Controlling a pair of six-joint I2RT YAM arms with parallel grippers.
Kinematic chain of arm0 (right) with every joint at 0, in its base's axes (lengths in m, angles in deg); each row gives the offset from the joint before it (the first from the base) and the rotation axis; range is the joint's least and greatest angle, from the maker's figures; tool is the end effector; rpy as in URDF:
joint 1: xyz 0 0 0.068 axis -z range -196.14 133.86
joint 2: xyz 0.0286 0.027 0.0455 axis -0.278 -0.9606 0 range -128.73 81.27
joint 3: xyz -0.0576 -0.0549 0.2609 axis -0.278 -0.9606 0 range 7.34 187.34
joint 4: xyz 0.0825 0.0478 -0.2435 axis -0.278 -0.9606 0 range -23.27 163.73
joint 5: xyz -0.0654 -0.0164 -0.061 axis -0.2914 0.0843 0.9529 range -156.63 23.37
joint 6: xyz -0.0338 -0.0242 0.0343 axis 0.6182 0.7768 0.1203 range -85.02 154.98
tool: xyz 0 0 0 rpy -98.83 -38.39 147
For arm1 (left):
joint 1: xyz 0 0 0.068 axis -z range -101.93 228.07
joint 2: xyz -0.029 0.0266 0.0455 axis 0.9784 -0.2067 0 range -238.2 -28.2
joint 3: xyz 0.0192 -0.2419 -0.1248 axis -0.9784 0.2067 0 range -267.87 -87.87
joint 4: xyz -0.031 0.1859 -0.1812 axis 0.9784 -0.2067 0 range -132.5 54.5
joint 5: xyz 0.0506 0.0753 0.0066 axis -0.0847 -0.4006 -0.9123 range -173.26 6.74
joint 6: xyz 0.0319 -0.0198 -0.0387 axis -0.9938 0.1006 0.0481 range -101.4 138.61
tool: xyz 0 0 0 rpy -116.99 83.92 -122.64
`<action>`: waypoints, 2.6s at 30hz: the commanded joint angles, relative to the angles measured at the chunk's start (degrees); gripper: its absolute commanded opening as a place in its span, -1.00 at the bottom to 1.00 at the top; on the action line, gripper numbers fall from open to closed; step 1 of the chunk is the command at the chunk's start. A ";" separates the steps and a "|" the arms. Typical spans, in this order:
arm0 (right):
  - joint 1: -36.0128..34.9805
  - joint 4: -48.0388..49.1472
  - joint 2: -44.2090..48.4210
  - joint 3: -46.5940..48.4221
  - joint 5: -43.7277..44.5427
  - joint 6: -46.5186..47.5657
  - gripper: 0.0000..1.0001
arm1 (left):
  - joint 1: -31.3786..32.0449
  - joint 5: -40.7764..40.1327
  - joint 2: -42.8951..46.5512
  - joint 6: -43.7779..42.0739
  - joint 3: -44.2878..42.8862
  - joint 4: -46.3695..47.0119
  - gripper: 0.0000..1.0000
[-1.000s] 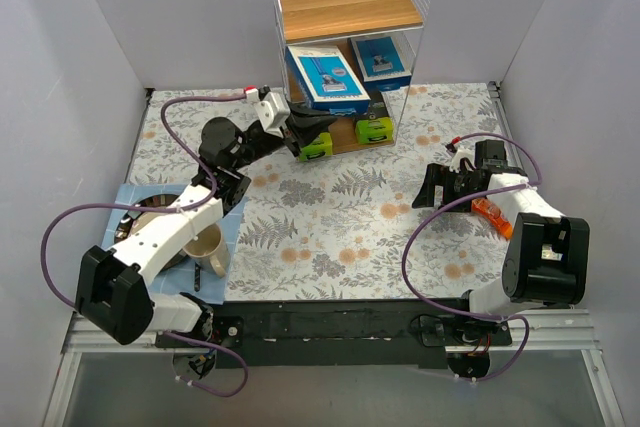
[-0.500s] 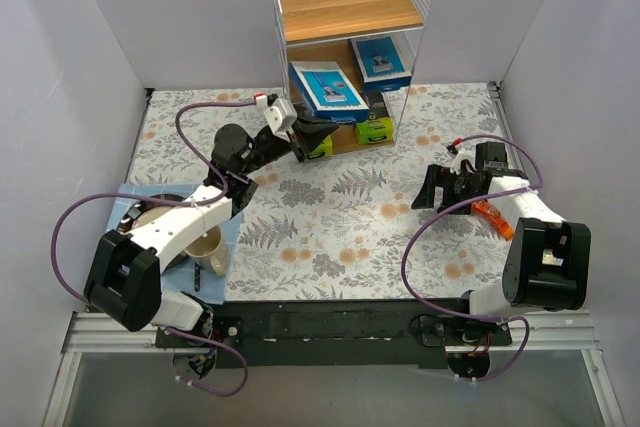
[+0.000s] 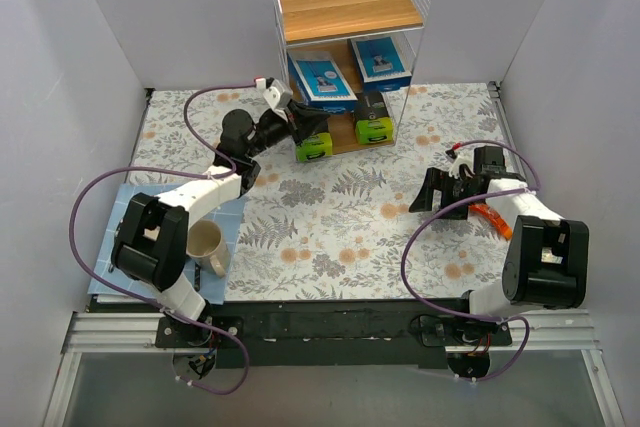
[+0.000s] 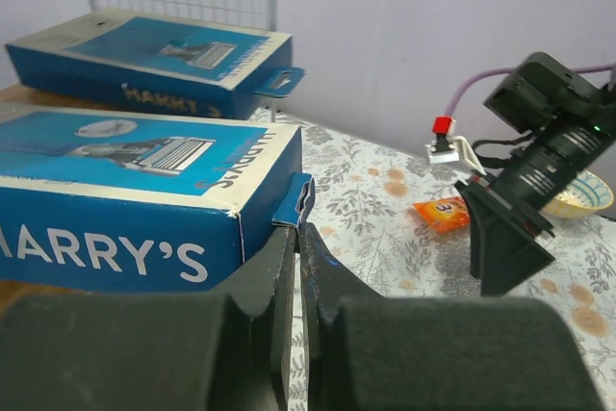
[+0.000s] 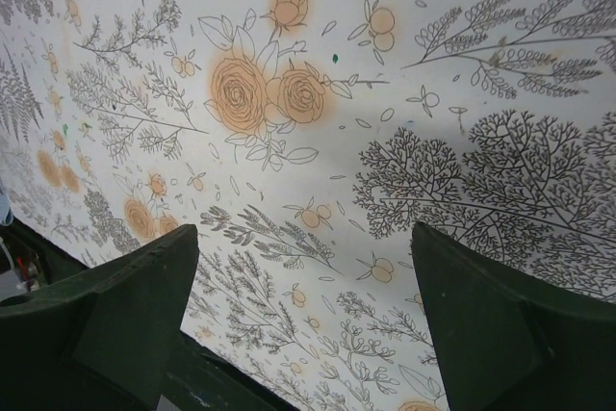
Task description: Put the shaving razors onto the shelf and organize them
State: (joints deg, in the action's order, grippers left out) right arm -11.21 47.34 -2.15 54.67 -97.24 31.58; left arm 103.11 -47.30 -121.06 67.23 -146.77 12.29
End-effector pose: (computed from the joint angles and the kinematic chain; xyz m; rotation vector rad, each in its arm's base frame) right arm 0.2719 -0.0052 0.1871 0.0151 2.5794 0.6957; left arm 0.3262 -0.1755 0.3146 0.2871 1.5190 -1.4635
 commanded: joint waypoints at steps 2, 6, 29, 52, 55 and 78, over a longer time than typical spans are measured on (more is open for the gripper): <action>0.52 1.96 -1.92 0.12 -2.43 -2.66 0.97 | -2.10 -2.03 0.05 3.76 -4.47 -1.11 -1.00; 0.61 2.31 -5.34 3.02 -3.31 -3.90 0.97 | -2.19 -4.85 -0.65 8.05 -5.70 -4.89 -1.00; 0.35 2.22 -17.04 14.10 -5.86 -5.74 0.97 | -1.66 -23.48 3.56 21.34 -6.14 -22.12 -1.00; -1.41 0.38 -15.99 15.68 -4.37 -3.37 0.97 | -1.75 -21.56 8.57 22.31 -3.25 -28.36 0.03; -1.41 -0.50 -15.81 17.18 -4.98 -1.80 0.97 | -1.75 -18.66 9.89 21.17 -3.16 -30.29 0.08; 8.43 -23.44 -17.13 28.43 15.21 47.78 0.87 | -2.54 -7.75 17.36 -5.19 -3.60 -65.46 0.48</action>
State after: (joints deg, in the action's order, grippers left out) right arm -3.45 29.16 -17.19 83.48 -88.68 69.92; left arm 101.31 -51.80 -104.82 68.54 -146.99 -45.32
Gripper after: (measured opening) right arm 0.936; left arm 0.741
